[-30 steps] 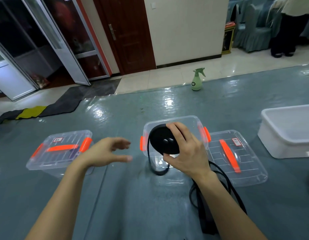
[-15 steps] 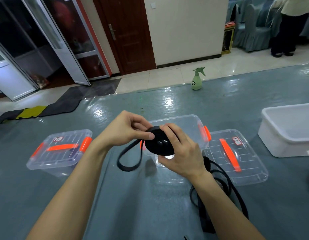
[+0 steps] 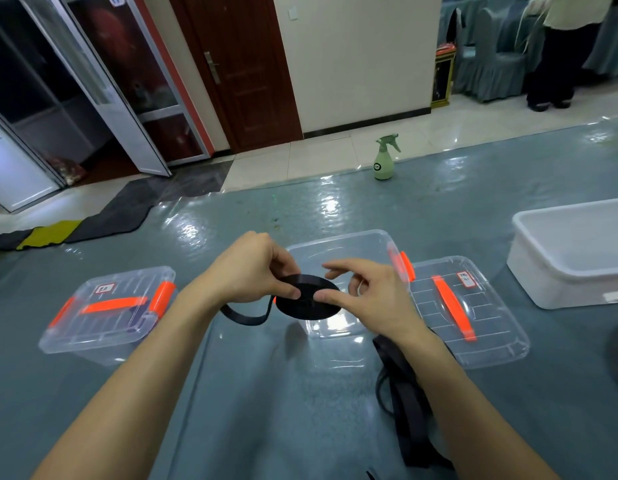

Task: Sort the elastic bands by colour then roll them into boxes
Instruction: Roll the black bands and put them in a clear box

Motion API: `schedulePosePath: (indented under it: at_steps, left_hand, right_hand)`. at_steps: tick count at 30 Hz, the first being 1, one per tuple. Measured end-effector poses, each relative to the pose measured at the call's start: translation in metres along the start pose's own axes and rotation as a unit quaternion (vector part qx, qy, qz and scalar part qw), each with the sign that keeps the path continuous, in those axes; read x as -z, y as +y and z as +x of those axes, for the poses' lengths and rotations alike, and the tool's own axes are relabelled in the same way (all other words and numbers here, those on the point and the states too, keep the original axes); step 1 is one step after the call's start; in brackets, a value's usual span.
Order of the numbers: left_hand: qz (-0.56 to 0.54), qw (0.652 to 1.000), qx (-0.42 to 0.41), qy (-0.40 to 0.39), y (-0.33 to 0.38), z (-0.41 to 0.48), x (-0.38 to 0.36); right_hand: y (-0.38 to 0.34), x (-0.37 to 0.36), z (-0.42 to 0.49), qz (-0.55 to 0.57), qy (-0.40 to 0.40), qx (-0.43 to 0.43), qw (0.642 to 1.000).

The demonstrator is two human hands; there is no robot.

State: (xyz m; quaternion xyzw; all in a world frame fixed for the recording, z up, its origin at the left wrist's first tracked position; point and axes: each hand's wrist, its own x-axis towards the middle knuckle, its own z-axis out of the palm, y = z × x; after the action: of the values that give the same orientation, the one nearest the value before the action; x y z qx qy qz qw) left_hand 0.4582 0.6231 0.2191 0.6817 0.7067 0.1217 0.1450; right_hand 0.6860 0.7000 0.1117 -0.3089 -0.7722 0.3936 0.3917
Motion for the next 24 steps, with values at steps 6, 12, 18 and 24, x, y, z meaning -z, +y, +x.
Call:
schedulePosePath:
  at_steps: [6, 12, 18, 24]
  left_hand:
    - [0.06, 0.998, -0.011, -0.027, 0.002, 0.005, 0.006]
    - [0.111, 0.993, -0.029, -0.037, 0.01, 0.006, 0.009]
    - [0.18, 0.982, -0.049, -0.035, 0.018, 0.011, 0.007]
    - [-0.068, 0.997, -0.015, -0.043, -0.005, 0.007, 0.013]
  right_hand:
    - [0.001, -0.014, 0.0, -0.001, -0.039, -0.008, 0.999]
    - [-0.001, -0.015, -0.002, 0.034, -0.069, -0.06, 0.995]
    - [-0.005, -0.018, -0.002, 0.014, -0.103, -0.066, 0.992]
    - [0.002, -0.011, 0.001, 0.151, -0.056, -0.1, 0.982]
